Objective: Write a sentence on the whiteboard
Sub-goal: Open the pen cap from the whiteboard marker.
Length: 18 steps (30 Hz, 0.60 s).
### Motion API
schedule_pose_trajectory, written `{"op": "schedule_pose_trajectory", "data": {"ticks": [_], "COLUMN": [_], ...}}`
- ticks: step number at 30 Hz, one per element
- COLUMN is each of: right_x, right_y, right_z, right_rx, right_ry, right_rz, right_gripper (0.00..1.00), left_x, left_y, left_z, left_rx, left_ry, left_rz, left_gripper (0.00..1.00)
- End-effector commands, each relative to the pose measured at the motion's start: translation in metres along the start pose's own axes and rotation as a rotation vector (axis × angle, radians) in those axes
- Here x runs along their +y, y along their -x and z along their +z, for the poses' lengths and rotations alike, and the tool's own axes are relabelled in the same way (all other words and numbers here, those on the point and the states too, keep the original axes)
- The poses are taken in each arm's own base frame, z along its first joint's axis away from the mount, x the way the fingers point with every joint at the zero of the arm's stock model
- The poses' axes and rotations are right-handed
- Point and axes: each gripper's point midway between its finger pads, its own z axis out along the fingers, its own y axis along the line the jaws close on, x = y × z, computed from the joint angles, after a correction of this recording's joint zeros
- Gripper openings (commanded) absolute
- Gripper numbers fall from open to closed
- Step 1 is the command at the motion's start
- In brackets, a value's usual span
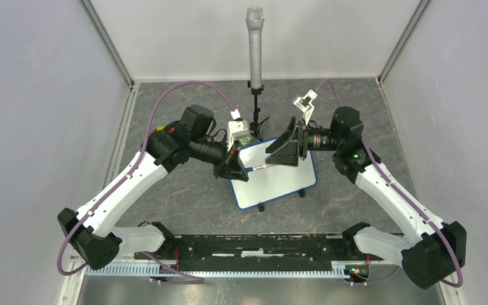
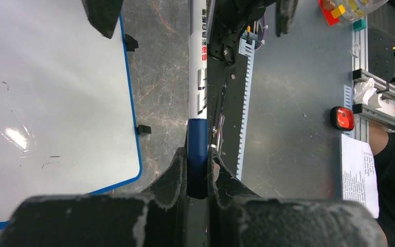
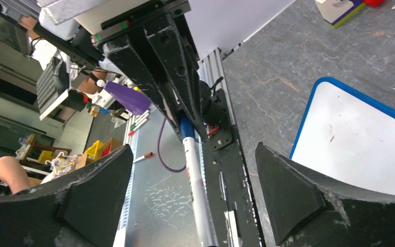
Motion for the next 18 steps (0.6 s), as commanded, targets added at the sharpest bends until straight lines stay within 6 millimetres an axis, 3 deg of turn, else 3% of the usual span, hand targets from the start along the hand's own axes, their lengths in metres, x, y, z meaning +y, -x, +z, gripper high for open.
{"op": "schedule_pose_trajectory", "data": {"ticks": [1,5,13,18], "right_x": [0.025,0.025,0.031,0.035], "right_y": [0.002,-0.008,-0.013,-0.021], "right_z": [-0.004,-0.005,-0.007,-0.006], "right_rx": [-0.016,-0.011,-0.022,0.0], "right_ry": [0.088,0.121,0.171,0.193], "right_rz": [-0.045,-0.021,0.018,0.024], "right_gripper": [0.92,0.89,0.7,0.65], "left_x": [-0.008,-0.007,-0.006,-0.001], "left_y": [0.012,0.015,0.014,0.012], "left_z": [-0.007,-0.007,-0.007,-0.005], "left_rx": [-0.056,-0.06,-0.059,-0.055], "left_ry": [-0.02,-0.02,-0.014,-0.001], "left_rz": [-0.013,-0.022,-0.025,-0.024], "left_gripper": [0.02,0.02,0.02,0.02]}}
